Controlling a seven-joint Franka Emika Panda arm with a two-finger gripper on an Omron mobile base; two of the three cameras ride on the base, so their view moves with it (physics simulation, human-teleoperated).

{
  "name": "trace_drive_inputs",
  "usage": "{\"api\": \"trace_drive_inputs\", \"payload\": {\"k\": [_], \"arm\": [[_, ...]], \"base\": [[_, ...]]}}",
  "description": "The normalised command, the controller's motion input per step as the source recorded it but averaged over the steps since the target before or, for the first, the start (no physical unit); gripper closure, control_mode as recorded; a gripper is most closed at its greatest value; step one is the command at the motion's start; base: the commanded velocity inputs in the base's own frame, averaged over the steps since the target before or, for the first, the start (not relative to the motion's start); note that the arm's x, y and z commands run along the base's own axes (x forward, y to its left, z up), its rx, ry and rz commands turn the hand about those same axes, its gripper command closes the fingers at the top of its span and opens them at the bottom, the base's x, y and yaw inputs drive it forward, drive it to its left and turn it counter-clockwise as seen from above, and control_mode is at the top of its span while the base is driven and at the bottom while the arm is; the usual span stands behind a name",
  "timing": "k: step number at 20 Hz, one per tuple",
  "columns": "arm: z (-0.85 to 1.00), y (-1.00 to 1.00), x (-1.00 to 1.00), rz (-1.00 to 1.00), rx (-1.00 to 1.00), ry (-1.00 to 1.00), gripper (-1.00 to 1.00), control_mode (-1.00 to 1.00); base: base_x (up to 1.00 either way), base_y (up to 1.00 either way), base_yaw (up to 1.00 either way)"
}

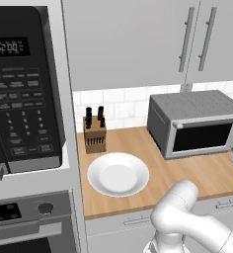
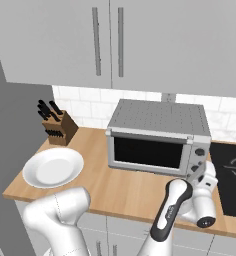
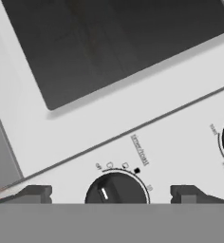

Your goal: Pick up the kebab skewer and baguette bread, and place them inside the toaster oven. Close the toaster oven door and start by setting the timer.

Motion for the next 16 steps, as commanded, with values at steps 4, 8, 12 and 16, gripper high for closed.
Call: {"api": "trace_drive_inputs", "payload": {"k": [4, 8, 12, 16], "arm": [[0.0, 0.0, 0.0, 0.0, -0.09, 0.0, -1.0, -1.0], [0.0, 0.0, 0.0, 0.0, -0.08, 0.0, -1.0, -1.0], [0.0, 0.0, 0.0, 0.0, -0.06, 0.0, -1.0, -1.0], [-0.01, 0.0, -0.03, 0.0, -0.03, 0.0, -1.0, -1.0]], "base": [[0.0, 0.0, 0.0], [0.0, 0.0, 0.0], [0.0, 0.0, 0.0], [0.0, 0.0, 0.0]]}}
